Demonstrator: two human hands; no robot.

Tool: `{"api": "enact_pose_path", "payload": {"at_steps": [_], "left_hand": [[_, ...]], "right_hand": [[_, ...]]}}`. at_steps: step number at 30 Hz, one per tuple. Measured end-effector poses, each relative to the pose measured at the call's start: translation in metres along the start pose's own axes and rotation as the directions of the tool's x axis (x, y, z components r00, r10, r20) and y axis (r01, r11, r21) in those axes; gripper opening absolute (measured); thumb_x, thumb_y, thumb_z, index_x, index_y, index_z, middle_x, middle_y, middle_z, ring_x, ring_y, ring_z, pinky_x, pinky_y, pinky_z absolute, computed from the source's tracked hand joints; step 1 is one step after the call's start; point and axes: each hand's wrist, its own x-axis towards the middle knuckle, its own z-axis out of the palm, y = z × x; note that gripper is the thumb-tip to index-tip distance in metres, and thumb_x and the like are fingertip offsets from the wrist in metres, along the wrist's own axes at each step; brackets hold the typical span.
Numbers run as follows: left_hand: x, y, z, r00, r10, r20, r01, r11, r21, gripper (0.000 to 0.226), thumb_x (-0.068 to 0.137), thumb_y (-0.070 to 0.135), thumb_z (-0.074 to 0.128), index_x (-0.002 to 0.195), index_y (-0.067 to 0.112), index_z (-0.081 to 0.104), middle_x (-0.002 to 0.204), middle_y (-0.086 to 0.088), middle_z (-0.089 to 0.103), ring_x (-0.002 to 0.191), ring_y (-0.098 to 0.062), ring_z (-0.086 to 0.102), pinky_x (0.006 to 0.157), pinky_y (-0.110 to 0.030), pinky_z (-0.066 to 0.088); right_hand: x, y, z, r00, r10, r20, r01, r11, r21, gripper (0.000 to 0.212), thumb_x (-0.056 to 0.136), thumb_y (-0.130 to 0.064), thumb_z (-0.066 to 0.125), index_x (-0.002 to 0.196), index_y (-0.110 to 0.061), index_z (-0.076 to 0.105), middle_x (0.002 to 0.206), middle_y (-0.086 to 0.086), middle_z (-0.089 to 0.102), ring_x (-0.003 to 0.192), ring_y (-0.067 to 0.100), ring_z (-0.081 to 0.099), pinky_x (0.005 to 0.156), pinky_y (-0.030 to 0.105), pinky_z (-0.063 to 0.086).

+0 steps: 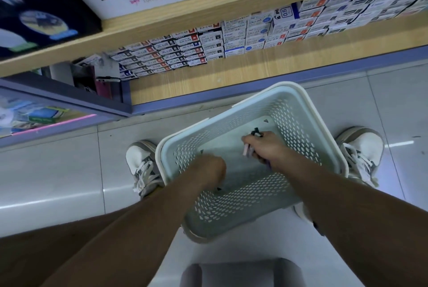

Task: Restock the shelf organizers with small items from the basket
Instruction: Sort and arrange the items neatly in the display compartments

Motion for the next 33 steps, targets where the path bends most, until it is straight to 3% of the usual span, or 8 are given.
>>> {"api": "enact_pose_path", "payload": {"at_steps": [2, 5, 8, 10, 15, 24, 28, 33], "left_hand": [[-0.001, 0.004, 0.008, 0.997, -0.024, 0.071, 0.013, 0.989, 0.147, 0.021, 0.081, 0.020, 0.070, 0.100, 0.011, 0.071, 0.101, -0.009, 0.069, 0.090, -0.026, 0.065, 0.076, -0.030, 0.049], [0.001, 0.014, 0.008, 0.996, -0.086, 0.038, 0.091, 0.985, -0.149, 0.018, 0.087, 0.013, 0.059, 0.100, 0.007, 0.071, 0.103, -0.009, 0.069, 0.092, -0.025, 0.065, 0.076, -0.030, 0.049], [-0.006, 0.030, -0.006, 0.992, -0.127, 0.025, 0.085, 0.489, -0.868, 0.020, 0.093, 0.007, 0.050, 0.100, 0.008, 0.069, 0.100, -0.012, 0.071, 0.086, -0.023, 0.067, 0.078, -0.032, 0.056], [-0.020, 0.040, -0.017, 0.990, -0.139, -0.013, 0.008, 0.145, -0.989, 0.022, 0.096, 0.005, 0.046, 0.099, 0.010, 0.067, 0.096, -0.013, 0.072, 0.081, -0.025, 0.071, 0.075, -0.033, 0.059], [-0.056, 0.052, -0.039, 0.990, -0.103, -0.098, -0.111, -0.130, -0.985, 0.037, 0.086, 0.004, 0.062, 0.117, 0.025, 0.061, 0.100, -0.009, 0.073, 0.079, -0.026, 0.071, 0.076, -0.034, 0.058], [-0.134, 0.092, -0.080, 0.870, -0.060, -0.490, -0.455, 0.284, -0.844, 0.040, 0.083, 0.008, 0.071, 0.098, 0.042, 0.057, 0.096, 0.001, 0.063, 0.080, -0.018, 0.065, 0.074, -0.036, 0.060], [-0.165, 0.090, -0.110, 0.828, -0.062, -0.557, -0.513, 0.318, -0.797, 0.056, 0.074, 0.006, 0.079, 0.123, 0.024, 0.059, 0.078, -0.007, 0.065, 0.066, -0.017, 0.062, 0.074, -0.036, 0.057], [-0.209, 0.099, -0.143, 0.731, 0.033, -0.681, -0.617, 0.459, -0.640, 0.064, 0.066, 0.002, 0.082, 0.108, 0.043, 0.058, 0.070, 0.000, 0.062, 0.066, -0.016, 0.059, 0.084, -0.045, 0.054]], "right_hand": [[-0.006, -0.001, -0.002, 0.999, 0.019, 0.030, -0.020, 0.999, 0.037, 0.028, 0.088, -0.027, 0.065, 0.065, -0.011, 0.059, 0.062, 0.013, 0.054, 0.045, 0.017, 0.039, 0.045, 0.023, 0.026], [-0.010, 0.002, -0.003, 0.992, 0.050, 0.115, -0.068, 0.986, 0.155, 0.038, 0.091, -0.023, 0.064, 0.056, -0.006, 0.064, 0.068, 0.017, 0.063, 0.059, 0.024, 0.052, 0.056, 0.030, 0.042], [-0.021, 0.000, -0.004, 0.972, 0.081, 0.219, -0.164, 0.906, 0.390, 0.025, 0.095, -0.013, 0.060, 0.075, 0.000, 0.061, 0.070, 0.017, 0.064, 0.069, 0.030, 0.060, 0.061, 0.035, 0.051], [-0.033, -0.010, -0.006, 0.961, 0.074, 0.268, -0.208, 0.832, 0.515, 0.017, 0.096, -0.011, 0.057, 0.083, 0.000, 0.061, 0.070, 0.014, 0.066, 0.067, 0.025, 0.060, 0.054, 0.031, 0.052], [-0.067, -0.031, -0.013, 0.976, -0.038, 0.217, -0.107, 0.777, 0.621, 0.014, 0.099, -0.003, 0.049, 0.089, -0.001, 0.060, 0.079, 0.013, 0.070, 0.073, 0.021, 0.069, 0.066, 0.033, 0.059], [-0.150, -0.062, -0.017, 0.988, -0.156, -0.007, 0.114, 0.683, 0.721, 0.040, 0.088, -0.037, 0.068, 0.061, -0.011, 0.055, 0.064, 0.008, 0.058, 0.063, 0.026, 0.064, 0.049, 0.032, 0.049], [-0.186, -0.086, -0.026, 0.971, -0.217, -0.099, 0.199, 0.507, 0.839, 0.026, 0.094, -0.032, 0.061, 0.081, -0.010, 0.055, 0.077, 0.007, 0.059, 0.079, 0.027, 0.063, 0.068, 0.040, 0.053], [-0.227, -0.111, -0.036, 0.953, -0.258, -0.162, 0.214, 0.188, 0.959, 0.032, 0.098, -0.035, 0.054, 0.076, -0.013, 0.046, 0.053, 0.001, 0.046, 0.050, 0.016, 0.062, 0.065, 0.034, 0.050]]}}
